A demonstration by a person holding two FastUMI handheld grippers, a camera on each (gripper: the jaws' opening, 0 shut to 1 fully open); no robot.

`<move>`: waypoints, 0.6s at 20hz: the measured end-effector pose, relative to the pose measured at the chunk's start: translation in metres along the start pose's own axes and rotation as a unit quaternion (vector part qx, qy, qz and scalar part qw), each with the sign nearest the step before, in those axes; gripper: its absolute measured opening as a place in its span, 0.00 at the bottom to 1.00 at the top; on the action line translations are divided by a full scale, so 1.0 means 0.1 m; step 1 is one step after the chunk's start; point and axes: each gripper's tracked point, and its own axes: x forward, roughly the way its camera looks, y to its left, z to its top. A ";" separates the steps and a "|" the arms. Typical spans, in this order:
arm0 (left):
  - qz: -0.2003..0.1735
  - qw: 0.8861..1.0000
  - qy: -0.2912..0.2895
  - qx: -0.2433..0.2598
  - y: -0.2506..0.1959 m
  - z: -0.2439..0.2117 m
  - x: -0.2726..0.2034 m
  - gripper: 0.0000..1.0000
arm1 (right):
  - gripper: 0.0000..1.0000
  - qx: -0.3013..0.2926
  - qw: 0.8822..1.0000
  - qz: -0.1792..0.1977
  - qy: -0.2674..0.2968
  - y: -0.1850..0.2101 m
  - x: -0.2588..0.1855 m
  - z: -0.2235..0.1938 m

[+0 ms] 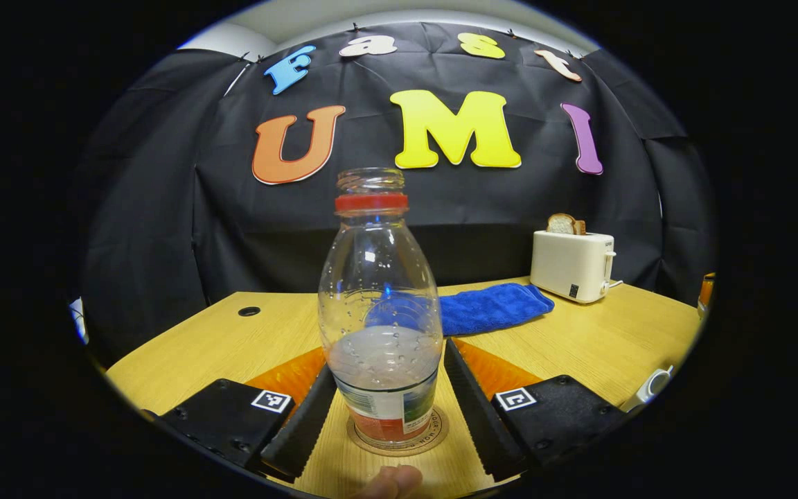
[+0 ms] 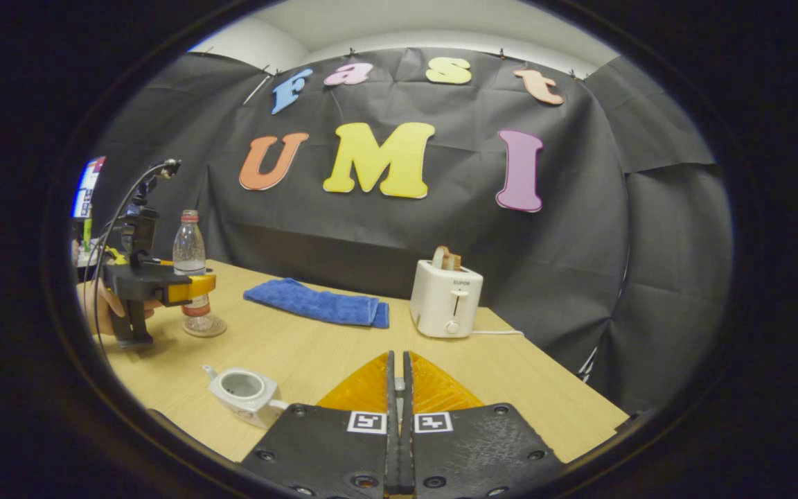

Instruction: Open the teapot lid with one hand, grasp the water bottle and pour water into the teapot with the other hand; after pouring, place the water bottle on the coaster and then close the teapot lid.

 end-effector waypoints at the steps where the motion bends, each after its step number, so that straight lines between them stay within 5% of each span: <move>1: 0.002 1.000 0.002 -0.002 0.02 -0.01 -0.02 0.92 | 0.00 0.000 1.000 -0.001 -0.001 -0.01 0.00 0.00; 12: 0.005 1.000 -0.007 -0.025 0.09 -0.13 -0.42 0.92 | 0.00 -0.008 1.000 0.006 -0.006 0.16 -0.08 0.07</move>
